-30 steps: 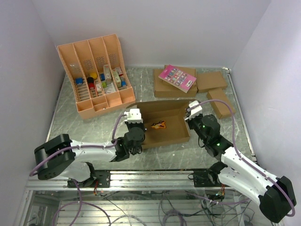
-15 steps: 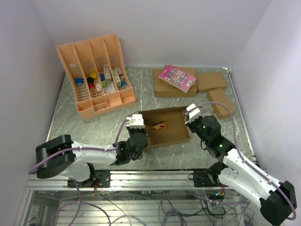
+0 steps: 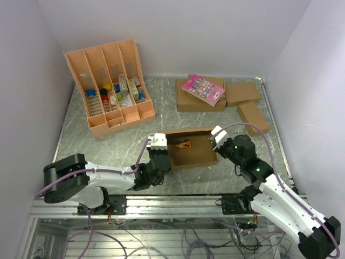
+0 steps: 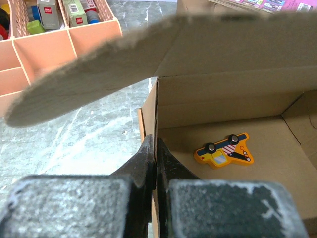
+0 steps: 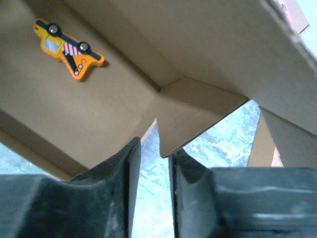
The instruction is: Fold the paper box
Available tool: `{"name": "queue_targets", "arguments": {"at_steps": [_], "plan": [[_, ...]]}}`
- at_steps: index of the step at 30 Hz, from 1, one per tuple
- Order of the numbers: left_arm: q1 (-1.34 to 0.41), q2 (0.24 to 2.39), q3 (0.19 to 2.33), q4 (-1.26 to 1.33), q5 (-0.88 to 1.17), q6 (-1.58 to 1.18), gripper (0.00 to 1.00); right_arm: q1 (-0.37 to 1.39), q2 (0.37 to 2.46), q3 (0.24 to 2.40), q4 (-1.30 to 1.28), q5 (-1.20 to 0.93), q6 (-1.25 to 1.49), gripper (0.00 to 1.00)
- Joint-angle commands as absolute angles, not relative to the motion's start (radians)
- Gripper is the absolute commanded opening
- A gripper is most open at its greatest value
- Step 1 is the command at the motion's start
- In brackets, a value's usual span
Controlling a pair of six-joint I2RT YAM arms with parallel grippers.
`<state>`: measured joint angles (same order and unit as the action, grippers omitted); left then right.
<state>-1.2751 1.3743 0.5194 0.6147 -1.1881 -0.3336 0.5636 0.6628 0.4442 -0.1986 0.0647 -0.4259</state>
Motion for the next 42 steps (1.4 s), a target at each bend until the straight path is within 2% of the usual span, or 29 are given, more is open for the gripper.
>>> {"name": "queue_targets", "arguments": {"at_steps": [1,4,8,20,27,34,42], "plan": [[-1.295,1.393,0.515,0.617,-1.146,-0.397,0.07,0.551,0.642,0.487,-0.282,-0.013,-0.488,0.32],[-1.295,1.397,0.517,0.610,-1.153,-0.399,0.07,0.540,0.636,0.496,-0.321,-0.036,-0.542,0.45],[-1.295,1.394,0.524,0.592,-1.157,-0.401,0.07,0.523,0.630,0.526,-0.394,-0.079,-0.599,0.56],[-1.295,1.384,0.529,0.580,-1.165,-0.388,0.07,0.430,0.651,0.659,-0.750,-0.266,-0.881,0.74],[-1.295,1.403,0.549,0.558,-1.165,-0.394,0.07,0.430,0.684,0.751,-0.958,-0.427,-1.013,0.75],[-1.295,1.400,0.557,0.525,-1.166,-0.409,0.07,0.430,0.784,0.919,-1.329,-0.741,-1.309,0.72],[-1.295,1.402,0.565,0.512,-1.163,-0.414,0.07,0.432,1.015,1.278,-1.378,-0.970,-1.214,0.69]]}}
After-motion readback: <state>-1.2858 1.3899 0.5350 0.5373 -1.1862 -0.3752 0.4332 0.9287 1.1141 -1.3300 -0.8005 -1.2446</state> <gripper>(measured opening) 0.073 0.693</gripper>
